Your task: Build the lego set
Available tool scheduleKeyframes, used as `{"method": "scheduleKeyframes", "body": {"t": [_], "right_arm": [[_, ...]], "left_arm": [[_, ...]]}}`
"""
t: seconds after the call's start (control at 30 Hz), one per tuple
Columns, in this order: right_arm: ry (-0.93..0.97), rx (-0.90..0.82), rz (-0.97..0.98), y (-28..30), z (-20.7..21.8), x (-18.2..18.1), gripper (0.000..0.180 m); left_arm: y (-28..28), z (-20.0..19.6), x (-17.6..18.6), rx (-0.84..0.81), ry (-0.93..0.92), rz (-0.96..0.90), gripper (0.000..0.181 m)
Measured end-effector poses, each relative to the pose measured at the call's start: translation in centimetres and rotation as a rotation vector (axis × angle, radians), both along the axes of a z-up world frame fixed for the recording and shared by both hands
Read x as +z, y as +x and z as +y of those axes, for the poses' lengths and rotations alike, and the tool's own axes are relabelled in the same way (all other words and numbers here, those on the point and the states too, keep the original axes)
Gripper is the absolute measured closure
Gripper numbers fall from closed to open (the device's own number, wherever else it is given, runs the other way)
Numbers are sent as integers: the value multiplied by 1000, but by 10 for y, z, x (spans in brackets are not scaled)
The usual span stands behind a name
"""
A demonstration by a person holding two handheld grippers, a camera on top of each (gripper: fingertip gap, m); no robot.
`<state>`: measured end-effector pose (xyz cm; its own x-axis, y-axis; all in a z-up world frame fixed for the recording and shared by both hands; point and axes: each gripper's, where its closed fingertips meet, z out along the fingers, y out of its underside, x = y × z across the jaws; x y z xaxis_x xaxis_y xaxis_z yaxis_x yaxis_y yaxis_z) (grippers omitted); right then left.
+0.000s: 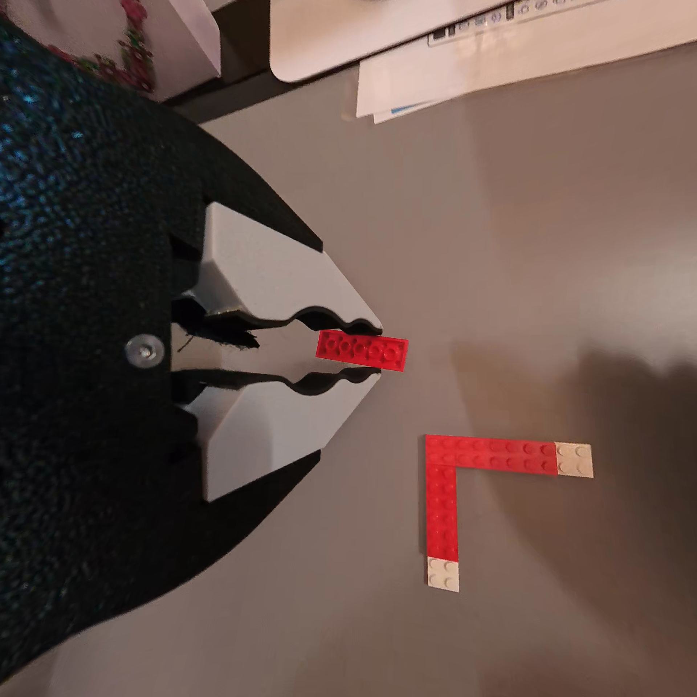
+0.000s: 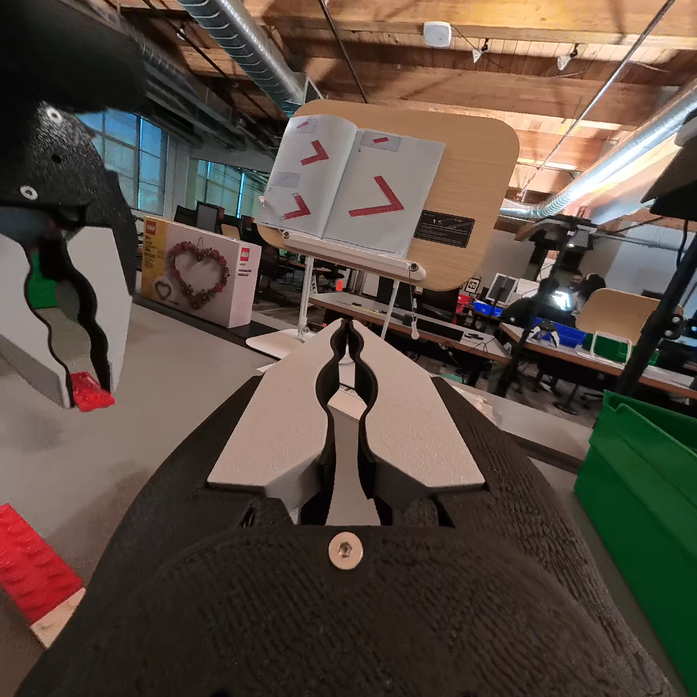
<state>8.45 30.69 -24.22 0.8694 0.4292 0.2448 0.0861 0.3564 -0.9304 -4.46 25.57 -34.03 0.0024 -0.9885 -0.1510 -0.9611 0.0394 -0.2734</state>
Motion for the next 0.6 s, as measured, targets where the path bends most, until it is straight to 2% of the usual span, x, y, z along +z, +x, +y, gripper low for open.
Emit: {"method": "scheduleKeyframes", "body": {"t": [0.27, 0.4, 0.6], "right_arm": [[5, 15, -31, -7, -1, -2, 180], [-1, 17, -29, -7, -1, -3, 180], [0, 20, -34, -8, -1, -3, 180]], "left_arm": [[6, -4, -21, 32, -55, -31, 166], [9, -11, -26, 52, -113, -62, 137], [7, -11, -26, 63, -126, -71, 136]]}}
